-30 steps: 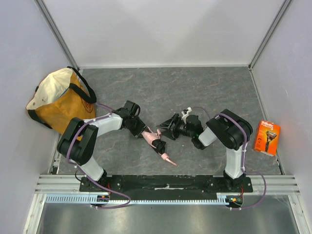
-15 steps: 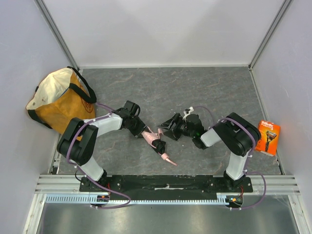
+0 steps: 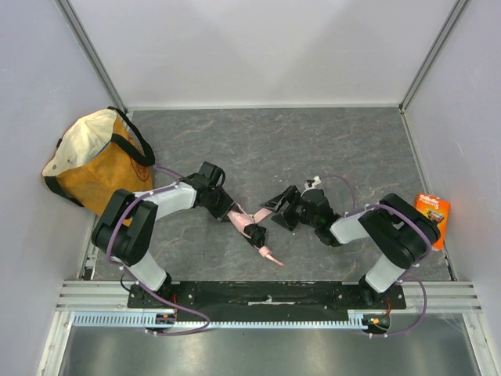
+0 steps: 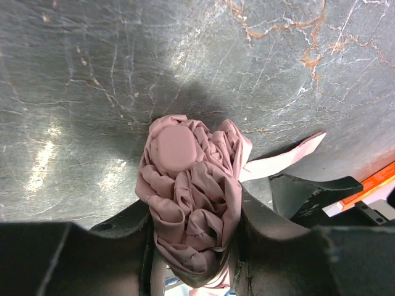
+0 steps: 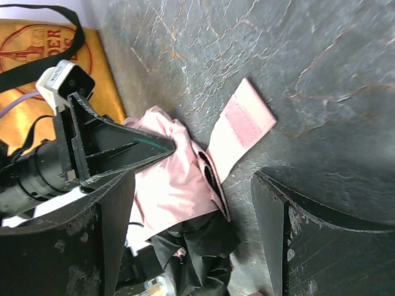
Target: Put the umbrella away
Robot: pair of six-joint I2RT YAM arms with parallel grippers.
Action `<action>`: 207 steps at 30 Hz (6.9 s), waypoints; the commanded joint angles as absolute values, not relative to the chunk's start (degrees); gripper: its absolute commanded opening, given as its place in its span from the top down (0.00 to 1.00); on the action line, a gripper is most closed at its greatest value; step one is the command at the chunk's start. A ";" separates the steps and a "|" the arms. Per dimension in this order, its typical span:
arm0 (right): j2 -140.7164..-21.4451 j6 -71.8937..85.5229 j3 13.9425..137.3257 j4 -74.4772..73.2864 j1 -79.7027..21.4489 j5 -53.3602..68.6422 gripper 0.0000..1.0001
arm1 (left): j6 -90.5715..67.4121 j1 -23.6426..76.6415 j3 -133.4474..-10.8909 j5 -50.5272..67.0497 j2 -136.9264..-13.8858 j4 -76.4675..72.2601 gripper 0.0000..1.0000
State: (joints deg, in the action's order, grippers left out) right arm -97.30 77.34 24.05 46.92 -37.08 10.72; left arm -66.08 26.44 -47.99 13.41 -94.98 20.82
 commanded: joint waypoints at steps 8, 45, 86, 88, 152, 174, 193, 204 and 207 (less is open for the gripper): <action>-100.80 75.40 23.82 40.59 -37.18 6.68 0.18 | -62.23 26.98 -43.33 2.64 -100.02 30.32 0.98; -107.75 66.87 27.95 55.81 -32.61 17.05 0.50 | -61.70 26.98 -43.16 2.90 -100.20 30.06 0.98; -99.33 58.44 32.69 52.56 -26.90 29.08 1.00 | -63.63 27.07 -42.98 4.66 -103.44 32.07 0.98; -97.83 61.51 33.13 54.74 -27.51 31.63 1.00 | -63.98 27.07 -42.98 4.66 -103.80 32.25 0.98; -107.49 21.88 46.23 6.07 -66.35 -15.64 0.92 | -65.83 26.63 -46.41 5.01 -107.84 36.74 0.98; -67.87 28.65 44.74 -5.79 -64.78 -5.00 0.61 | -58.99 27.42 -46.92 -3.93 -94.33 34.71 0.98; -46.50 27.95 40.60 -17.40 -52.82 -10.99 0.52 | -6.71 33.74 -30.61 -18.22 -48.69 -32.92 0.98; -43.94 29.71 39.03 -18.02 -52.73 -11.60 0.53 | 5.72 48.93 -12.41 -21.95 -58.25 -63.17 0.98; -44.64 29.53 38.76 -17.93 -52.73 -10.46 0.54 | 5.09 56.84 -7.57 -29.68 -64.66 -70.28 0.98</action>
